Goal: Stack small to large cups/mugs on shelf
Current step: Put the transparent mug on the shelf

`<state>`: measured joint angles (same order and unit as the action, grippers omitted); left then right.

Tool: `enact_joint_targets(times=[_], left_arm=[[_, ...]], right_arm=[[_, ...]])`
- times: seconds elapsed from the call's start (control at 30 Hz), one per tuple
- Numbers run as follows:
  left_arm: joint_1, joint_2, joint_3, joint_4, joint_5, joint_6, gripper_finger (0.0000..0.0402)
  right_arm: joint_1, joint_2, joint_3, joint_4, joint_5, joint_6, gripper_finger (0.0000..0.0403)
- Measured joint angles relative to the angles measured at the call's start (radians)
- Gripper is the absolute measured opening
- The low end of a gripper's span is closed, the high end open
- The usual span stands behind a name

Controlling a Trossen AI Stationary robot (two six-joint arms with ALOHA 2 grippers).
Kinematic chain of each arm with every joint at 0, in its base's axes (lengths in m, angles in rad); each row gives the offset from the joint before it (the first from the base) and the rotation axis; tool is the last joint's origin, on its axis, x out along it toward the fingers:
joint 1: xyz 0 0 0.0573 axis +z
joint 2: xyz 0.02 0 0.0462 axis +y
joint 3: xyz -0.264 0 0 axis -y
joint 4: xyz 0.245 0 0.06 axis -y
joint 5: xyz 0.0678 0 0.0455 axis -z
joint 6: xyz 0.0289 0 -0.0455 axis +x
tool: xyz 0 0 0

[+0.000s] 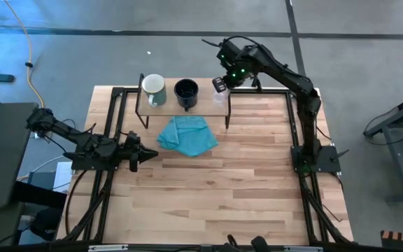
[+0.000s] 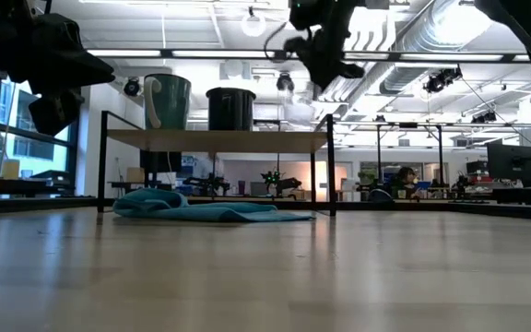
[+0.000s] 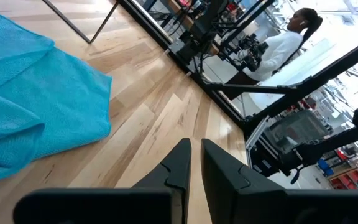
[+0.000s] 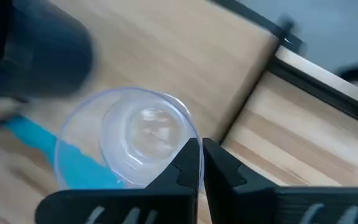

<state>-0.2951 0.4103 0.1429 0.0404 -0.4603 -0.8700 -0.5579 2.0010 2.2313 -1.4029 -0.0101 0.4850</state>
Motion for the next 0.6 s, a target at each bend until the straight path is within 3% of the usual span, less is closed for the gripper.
enact_joint_targets(times=[0.6], left_arm=[[0.0,0.0,0.0,0.003,-0.004,0.008,0.0026]], right_arm=[[0.002,0.005,0.034,0.013,0.016,-0.016,0.0]])
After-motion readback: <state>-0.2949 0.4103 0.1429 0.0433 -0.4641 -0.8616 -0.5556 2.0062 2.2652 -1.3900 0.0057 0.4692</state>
